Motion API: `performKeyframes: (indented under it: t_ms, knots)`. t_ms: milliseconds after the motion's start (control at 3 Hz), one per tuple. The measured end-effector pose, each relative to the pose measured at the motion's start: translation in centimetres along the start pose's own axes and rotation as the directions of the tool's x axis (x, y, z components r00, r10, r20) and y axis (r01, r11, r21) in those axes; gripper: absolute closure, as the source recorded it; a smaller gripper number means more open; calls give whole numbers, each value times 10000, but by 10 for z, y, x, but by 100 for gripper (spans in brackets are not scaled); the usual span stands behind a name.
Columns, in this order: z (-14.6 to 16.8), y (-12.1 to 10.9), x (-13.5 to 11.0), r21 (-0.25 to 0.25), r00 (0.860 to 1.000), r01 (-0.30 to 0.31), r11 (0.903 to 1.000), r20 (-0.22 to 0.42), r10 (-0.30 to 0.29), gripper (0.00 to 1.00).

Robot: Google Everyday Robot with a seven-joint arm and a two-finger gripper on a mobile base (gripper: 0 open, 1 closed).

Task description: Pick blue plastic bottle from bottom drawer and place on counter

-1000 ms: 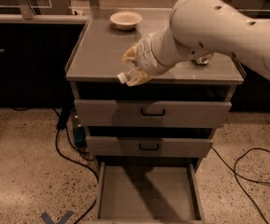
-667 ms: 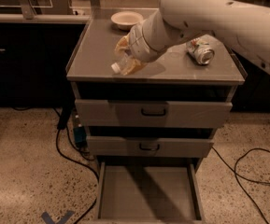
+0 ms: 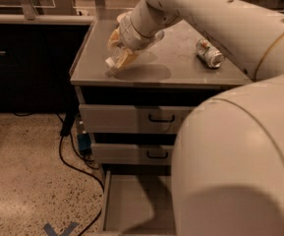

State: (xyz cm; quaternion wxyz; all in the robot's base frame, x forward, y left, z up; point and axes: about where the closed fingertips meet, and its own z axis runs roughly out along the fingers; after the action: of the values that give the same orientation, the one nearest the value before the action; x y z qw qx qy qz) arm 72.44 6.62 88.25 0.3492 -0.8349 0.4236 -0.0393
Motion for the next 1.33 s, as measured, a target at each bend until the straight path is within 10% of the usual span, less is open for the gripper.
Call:
performKeyframes:
  t_ms: [333,1333]
  knots:
    - [34,-11,14,-329,9965,-448,9985,690,470,97]
    - [33,-12,13,-313,9971,-393,9987,638,412,26]
